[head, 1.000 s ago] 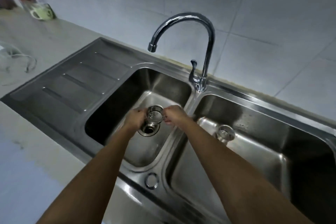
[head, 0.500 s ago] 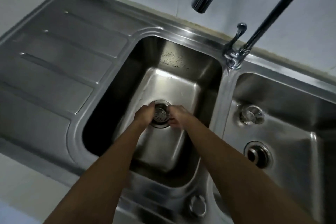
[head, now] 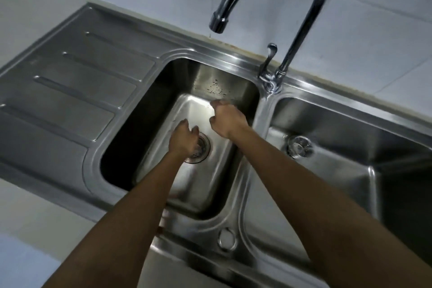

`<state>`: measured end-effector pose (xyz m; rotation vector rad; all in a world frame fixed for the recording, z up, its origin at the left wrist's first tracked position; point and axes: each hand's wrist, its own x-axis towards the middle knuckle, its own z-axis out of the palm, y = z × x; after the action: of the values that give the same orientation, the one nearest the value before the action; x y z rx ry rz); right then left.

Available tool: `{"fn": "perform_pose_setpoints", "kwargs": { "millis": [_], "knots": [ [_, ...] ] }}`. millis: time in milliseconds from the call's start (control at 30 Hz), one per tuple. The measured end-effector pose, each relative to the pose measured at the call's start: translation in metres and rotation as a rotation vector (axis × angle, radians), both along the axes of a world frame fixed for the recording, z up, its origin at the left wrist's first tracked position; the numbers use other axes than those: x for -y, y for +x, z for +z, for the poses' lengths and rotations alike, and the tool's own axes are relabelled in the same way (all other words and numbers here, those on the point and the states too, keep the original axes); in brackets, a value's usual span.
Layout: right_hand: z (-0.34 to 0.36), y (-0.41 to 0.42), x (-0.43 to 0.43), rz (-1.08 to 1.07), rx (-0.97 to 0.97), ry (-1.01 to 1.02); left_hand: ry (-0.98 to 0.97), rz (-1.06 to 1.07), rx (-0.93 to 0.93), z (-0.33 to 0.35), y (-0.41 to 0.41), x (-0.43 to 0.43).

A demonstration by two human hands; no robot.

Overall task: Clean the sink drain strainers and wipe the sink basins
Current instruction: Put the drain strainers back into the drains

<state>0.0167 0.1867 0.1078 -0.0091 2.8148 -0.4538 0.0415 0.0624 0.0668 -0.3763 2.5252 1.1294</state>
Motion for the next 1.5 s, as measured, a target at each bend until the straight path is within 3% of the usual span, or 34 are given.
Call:
{"fn": "perform_pose_setpoints", "kwargs": {
  "millis": [233, 367, 567, 767, 1033, 1167, 1300, 1500],
  "knots": [
    [0.055, 0.057, -0.103, -0.028, -0.298, 0.077, 0.093, -0.167, -0.483, 0.063, 0.04, -0.097],
    [0.056, 0.1, -0.191, -0.118, -0.241, 0.164, 0.172, -0.292, -0.594, 0.073, 0.063, -0.168],
    [0.005, 0.133, -0.293, -0.382, 0.074, 0.101, 0.104, -0.3, -0.246, 0.028, 0.088, -0.25],
    [-0.046, 0.134, -0.309, -0.47, 0.18, -0.167, 0.028, -0.269, 0.031, -0.009, 0.087, -0.273],
    [-0.08, 0.111, -0.3, -0.602, 0.233, -0.475, 0.087, -0.282, 0.135, -0.03, 0.064, -0.293],
    [-0.095, 0.099, -0.297, -0.642, 0.283, -0.595, 0.237, -0.197, 0.234, -0.05, 0.055, -0.305],
    [-0.1, 0.1, -0.3, -0.717, 0.334, -0.724, 0.342, -0.077, 0.271, -0.111, 0.039, -0.302],
    [-0.076, 0.131, -0.317, -1.033, 0.316, -0.998, 0.383, -0.049, 0.31, -0.037, 0.083, -0.297]
  ]
}}
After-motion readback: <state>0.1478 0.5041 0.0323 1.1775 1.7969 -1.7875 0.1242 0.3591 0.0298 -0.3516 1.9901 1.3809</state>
